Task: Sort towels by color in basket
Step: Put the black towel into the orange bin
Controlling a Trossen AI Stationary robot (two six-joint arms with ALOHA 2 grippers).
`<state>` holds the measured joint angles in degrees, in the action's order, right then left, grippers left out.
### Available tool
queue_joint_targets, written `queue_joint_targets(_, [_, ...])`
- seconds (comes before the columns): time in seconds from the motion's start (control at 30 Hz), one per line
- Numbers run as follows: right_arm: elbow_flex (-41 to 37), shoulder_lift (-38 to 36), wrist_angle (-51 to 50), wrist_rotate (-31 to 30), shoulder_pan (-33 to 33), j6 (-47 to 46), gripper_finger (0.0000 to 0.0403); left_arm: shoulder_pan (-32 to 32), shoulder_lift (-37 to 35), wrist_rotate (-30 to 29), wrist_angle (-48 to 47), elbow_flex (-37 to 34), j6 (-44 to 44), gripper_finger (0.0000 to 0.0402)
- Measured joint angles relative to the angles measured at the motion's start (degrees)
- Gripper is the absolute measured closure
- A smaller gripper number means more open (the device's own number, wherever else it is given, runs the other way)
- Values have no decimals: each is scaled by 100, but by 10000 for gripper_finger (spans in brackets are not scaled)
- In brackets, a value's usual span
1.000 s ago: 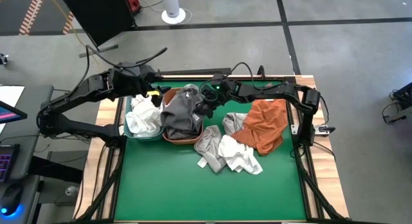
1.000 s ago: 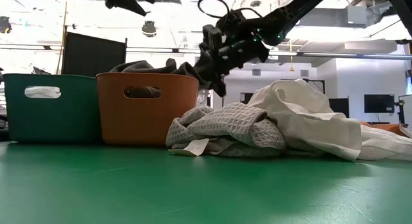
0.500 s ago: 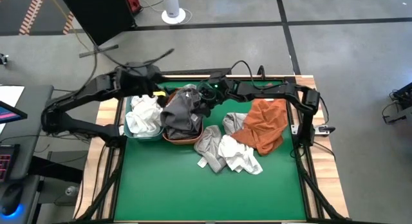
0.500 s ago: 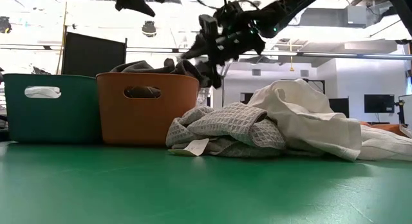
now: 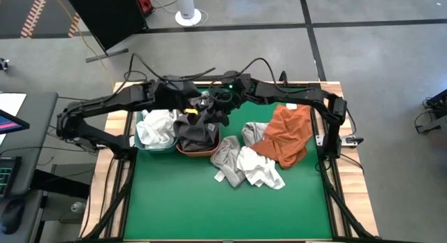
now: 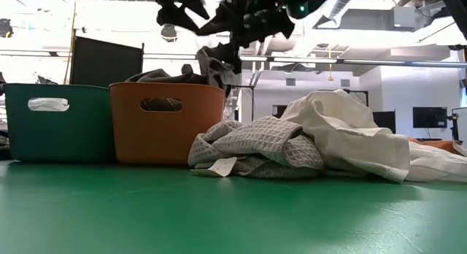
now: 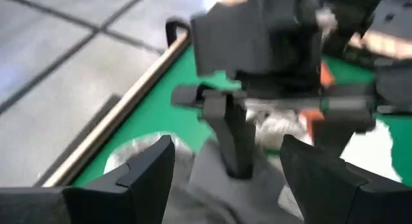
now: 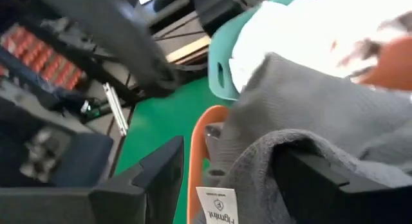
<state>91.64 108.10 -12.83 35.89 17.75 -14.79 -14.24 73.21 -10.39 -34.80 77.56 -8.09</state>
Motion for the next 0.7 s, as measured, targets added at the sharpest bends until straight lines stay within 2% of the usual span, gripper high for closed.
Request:
queue_joint_targets(0.2, [304, -1, -80, -88, -369, 992, 147, -13, -16, -6, 286, 0, -6, 132])
queue_joint_targets(0.4, [358, -3, -20, -1485, -658, 1646, 147, -13, -89, -9, 213, 0, -64, 132])
queue_joint_targets(0.5, [356, -1, -5, -1799, -684, 1639, 147, -13, -202, -12, 212, 0, -72, 132])
queue_joint_targets(0.7, [356, -6, -242, -1807, -517, 924, 148, -18, -265, -96, -78, 0, -86, 132])
